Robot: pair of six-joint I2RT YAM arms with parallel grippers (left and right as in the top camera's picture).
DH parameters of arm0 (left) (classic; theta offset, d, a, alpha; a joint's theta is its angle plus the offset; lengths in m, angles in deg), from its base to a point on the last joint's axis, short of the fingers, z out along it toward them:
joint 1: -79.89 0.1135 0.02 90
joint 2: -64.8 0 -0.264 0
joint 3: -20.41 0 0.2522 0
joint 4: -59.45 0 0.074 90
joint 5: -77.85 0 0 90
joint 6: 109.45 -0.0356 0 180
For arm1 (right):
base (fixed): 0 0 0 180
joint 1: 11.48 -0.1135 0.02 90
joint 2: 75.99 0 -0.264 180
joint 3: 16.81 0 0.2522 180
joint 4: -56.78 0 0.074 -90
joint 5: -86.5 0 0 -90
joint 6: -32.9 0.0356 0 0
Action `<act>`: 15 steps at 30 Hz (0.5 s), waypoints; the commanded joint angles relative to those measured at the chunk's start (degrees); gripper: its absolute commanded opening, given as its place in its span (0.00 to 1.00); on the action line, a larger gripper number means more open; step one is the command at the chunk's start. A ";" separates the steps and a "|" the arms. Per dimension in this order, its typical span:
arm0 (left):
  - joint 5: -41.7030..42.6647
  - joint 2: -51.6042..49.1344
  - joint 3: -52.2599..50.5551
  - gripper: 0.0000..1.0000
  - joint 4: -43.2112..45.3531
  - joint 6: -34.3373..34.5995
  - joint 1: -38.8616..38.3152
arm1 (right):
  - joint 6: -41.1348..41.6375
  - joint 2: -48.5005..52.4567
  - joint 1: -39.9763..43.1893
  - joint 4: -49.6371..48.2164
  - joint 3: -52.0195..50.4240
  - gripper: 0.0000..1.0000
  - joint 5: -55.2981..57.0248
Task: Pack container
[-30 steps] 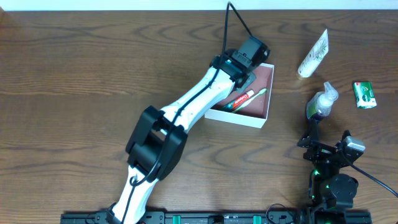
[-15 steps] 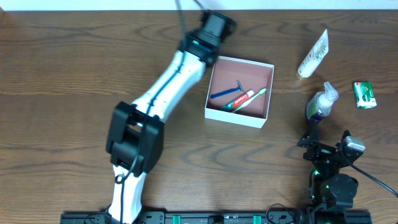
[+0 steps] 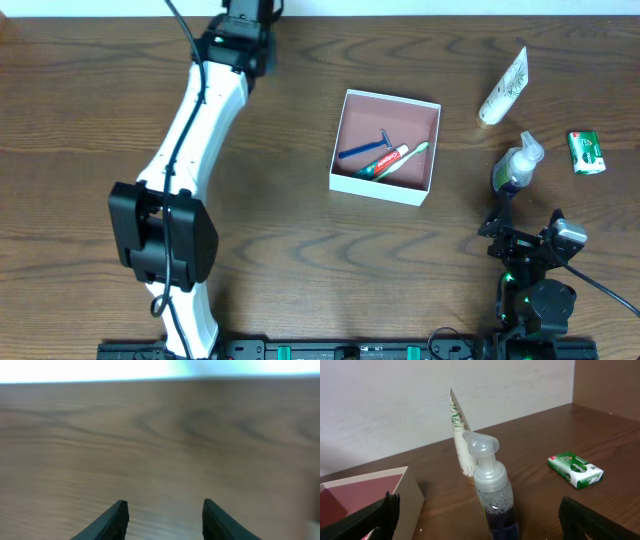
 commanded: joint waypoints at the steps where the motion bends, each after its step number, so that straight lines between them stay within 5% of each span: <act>1: 22.95 -0.07 0.98 0.49 -0.63 -5.09 -1.95 | -0.90 -0.35 -0.94 0.24 -0.11 0.99 0.42; 15: 20.55 -0.87 -0.81 0.49 -8.24 -9.09 -10.45 | -0.90 -0.35 -0.94 0.24 -0.11 0.99 0.39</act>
